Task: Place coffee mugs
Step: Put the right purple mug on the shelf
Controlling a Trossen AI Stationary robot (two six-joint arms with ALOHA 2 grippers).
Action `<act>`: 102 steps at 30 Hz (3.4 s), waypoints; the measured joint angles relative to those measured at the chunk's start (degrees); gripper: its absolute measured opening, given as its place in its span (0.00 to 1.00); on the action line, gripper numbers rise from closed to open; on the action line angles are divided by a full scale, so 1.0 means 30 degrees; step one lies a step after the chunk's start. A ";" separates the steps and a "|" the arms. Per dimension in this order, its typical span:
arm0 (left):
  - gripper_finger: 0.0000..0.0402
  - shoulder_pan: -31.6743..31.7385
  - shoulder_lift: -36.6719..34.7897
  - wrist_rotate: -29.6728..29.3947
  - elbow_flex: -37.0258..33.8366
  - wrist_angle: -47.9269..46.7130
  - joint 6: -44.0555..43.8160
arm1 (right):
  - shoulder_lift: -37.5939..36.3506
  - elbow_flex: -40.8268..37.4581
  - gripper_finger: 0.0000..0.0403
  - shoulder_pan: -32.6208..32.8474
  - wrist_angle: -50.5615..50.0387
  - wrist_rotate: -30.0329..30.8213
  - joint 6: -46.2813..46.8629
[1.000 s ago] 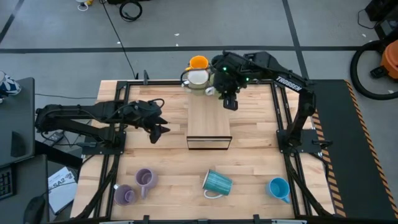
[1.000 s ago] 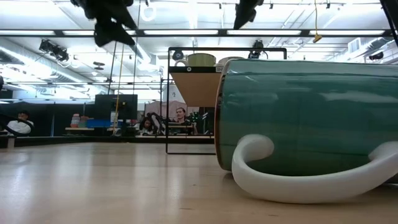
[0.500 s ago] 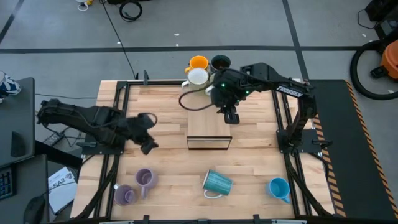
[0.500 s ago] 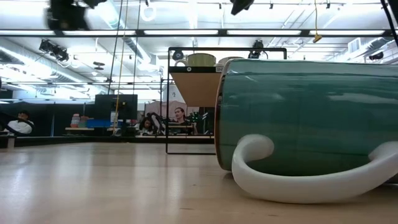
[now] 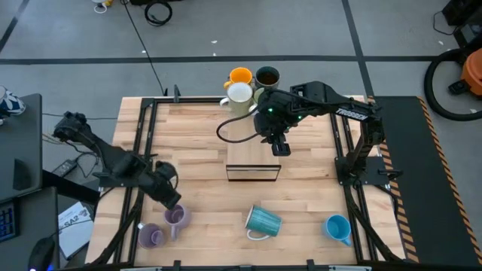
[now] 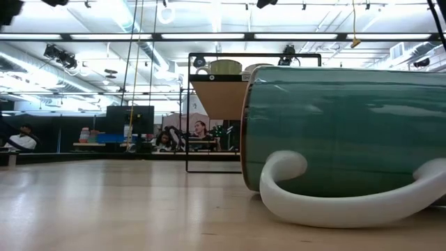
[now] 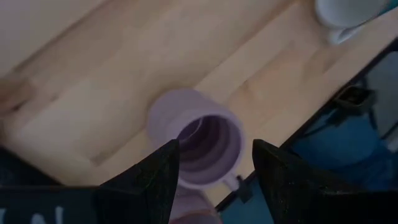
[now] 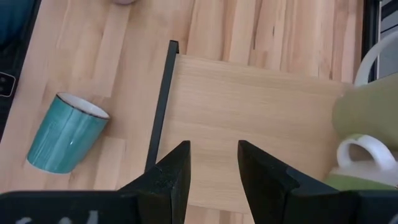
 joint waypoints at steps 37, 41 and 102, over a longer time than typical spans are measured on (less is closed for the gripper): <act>0.52 -0.3108 0.7611 0.1757 -0.0007 0.0525 -0.8020 | 0.0015 -0.0007 0.34 0.0027 0.0321 0.0051 -0.0004; 0.52 -0.3108 0.8005 0.1795 -0.0015 0.0755 -0.8212 | 0.0015 -0.0007 0.34 0.0027 0.0321 0.0058 0.0000; 0.10 1.4630 0.8465 -0.1823 -0.0028 0.1866 1.6453 | -0.0868 -0.0015 0.34 0.0005 -0.2142 -0.0191 -0.1945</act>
